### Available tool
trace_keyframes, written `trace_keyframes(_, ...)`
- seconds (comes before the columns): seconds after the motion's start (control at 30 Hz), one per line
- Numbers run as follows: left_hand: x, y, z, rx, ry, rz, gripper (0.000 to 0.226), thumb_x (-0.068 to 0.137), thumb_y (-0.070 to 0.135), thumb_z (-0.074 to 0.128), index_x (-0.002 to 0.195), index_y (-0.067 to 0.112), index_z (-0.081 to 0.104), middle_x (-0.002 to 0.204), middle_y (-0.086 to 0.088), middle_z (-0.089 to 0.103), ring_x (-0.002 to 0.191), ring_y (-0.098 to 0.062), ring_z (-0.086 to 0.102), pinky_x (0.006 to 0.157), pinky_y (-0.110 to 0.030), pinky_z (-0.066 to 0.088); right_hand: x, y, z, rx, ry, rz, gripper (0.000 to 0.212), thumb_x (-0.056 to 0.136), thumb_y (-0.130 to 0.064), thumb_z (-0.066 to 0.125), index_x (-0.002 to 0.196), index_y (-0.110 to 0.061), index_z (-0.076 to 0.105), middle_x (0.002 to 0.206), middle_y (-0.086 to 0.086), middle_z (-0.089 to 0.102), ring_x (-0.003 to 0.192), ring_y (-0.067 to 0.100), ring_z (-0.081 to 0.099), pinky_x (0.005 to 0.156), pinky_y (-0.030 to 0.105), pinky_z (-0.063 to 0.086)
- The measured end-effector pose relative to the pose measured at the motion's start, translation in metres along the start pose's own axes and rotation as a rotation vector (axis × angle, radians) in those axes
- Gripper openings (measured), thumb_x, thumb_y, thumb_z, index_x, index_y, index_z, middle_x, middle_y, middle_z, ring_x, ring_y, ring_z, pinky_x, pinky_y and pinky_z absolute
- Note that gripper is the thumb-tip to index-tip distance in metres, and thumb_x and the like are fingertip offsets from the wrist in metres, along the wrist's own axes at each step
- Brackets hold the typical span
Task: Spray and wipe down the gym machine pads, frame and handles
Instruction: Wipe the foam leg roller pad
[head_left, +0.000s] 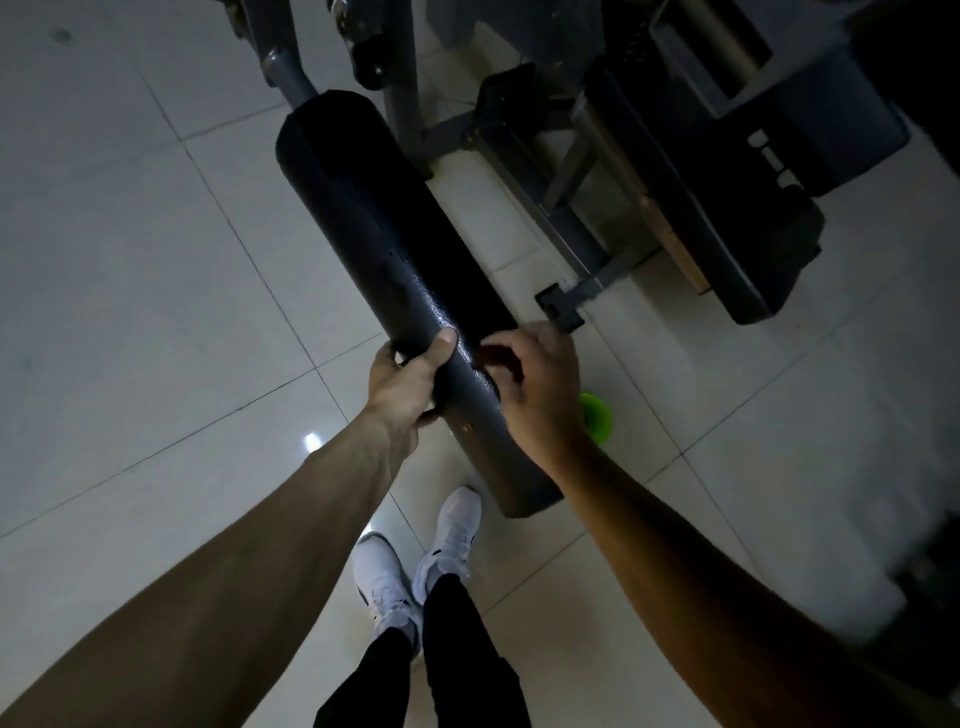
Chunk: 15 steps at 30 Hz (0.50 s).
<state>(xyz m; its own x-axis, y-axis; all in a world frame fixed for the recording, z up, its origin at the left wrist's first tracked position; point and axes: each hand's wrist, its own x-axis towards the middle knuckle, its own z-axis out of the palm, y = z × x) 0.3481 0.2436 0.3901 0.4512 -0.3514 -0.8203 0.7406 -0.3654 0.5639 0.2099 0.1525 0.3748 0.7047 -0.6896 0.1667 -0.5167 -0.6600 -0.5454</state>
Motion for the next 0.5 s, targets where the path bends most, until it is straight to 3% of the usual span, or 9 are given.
trace_keyframes(0.17, -0.008, 0.002, 0.007, -0.015, 0.060, 0.020, 0.060, 0.084, 0.041, 0.082, 0.134, 0.024, 0.054, 0.122, 0.000, 0.069, 0.111, -0.019, 0.066, 0.087, -0.047, 0.060, -0.047, 0.007, -0.031, -0.053, -0.095, -0.087, 0.028, 0.087, -0.012, 0.071, 0.114, -0.020, 0.072, 0.119, 0.006, 0.055, 0.109, 0.021, 0.049, 0.083, 0.034, 0.046)
trace_keyframes(0.33, -0.008, -0.004, 0.013, -0.037, 0.104, 0.051, 0.063, 0.084, 0.040, 0.083, 0.136, 0.023, 0.054, 0.125, -0.001, 0.067, 0.106, -0.017, 0.066, 0.086, -0.048, 0.061, -0.135, 0.032, -0.068, -0.032, -0.144, -0.072, 0.044, 0.080, -0.001, 0.077, 0.115, -0.024, 0.066, 0.117, 0.006, 0.054, 0.110, 0.023, 0.050, 0.090, 0.041, 0.046)
trace_keyframes(0.43, -0.004, -0.006, 0.013, -0.027, 0.118, 0.063, 0.060, 0.083, 0.042, 0.083, 0.133, 0.024, 0.056, 0.123, -0.001, 0.069, 0.107, -0.019, 0.067, 0.084, -0.048, 0.062, -0.114, 0.026, -0.056, -0.041, -0.116, -0.076, 0.033, 0.083, -0.007, 0.071, 0.113, -0.020, 0.070, 0.116, 0.006, 0.053, 0.108, 0.026, 0.050, 0.089, 0.039, 0.043)
trace_keyframes(0.5, -0.003, -0.007, 0.014, -0.020, 0.120, 0.067, 0.059, 0.083, 0.043, 0.083, 0.132, 0.024, 0.057, 0.122, -0.001, 0.069, 0.109, -0.020, 0.067, 0.084, -0.048, 0.062, -0.088, 0.017, -0.044, -0.054, -0.108, -0.061, 0.037, 0.080, -0.004, 0.072, 0.113, -0.020, 0.071, 0.117, 0.007, 0.054, 0.108, 0.027, 0.050, 0.088, 0.033, 0.038)
